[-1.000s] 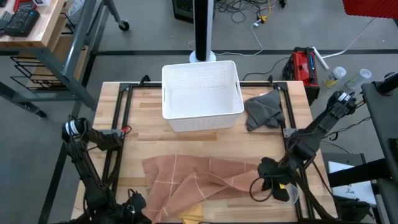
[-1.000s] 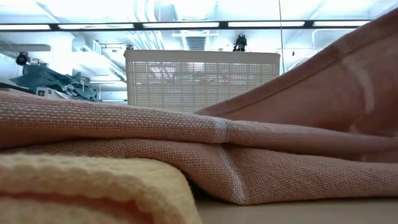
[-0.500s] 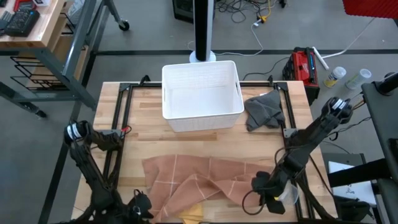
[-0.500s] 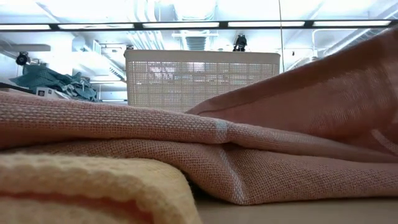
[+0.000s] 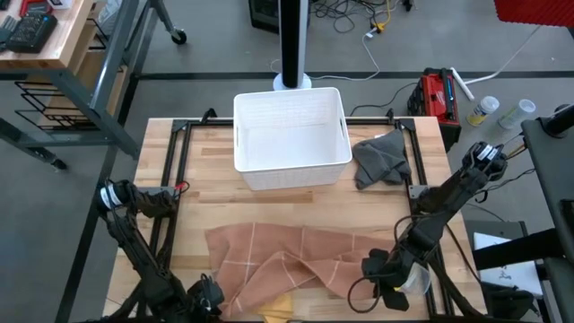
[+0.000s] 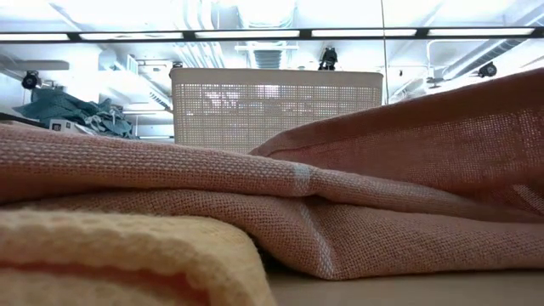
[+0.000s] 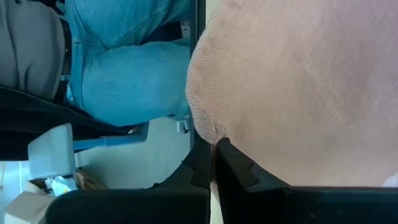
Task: Fold towel
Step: Fold the brown squared towel
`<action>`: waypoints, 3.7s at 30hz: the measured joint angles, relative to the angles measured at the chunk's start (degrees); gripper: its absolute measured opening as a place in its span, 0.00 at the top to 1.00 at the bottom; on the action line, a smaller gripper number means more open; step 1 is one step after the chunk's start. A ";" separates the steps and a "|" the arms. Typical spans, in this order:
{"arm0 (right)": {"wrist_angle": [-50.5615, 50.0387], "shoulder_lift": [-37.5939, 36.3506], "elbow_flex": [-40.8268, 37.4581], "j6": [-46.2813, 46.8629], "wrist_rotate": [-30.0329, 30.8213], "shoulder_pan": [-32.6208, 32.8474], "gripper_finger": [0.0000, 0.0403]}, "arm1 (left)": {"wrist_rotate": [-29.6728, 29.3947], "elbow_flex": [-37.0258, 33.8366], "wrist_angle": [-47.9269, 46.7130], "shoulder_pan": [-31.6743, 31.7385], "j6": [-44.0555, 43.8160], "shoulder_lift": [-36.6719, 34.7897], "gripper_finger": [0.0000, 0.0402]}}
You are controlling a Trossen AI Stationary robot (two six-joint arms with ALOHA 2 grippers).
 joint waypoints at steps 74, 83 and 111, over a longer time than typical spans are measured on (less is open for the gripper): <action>-41.92 0.81 11.20 26.13 21.21 15.34 1.00 | -9.85 18.67 -61.89 -12.70 -25.91 -0.30 1.00; -55.05 0.81 10.46 34.61 24.46 14.00 1.00 | -6.84 7.84 -61.95 -10.84 -29.94 -0.28 1.00; -59.15 0.83 5.09 29.90 28.68 3.15 0.99 | -7.35 -5.53 -59.22 -7.13 -29.97 -0.28 0.93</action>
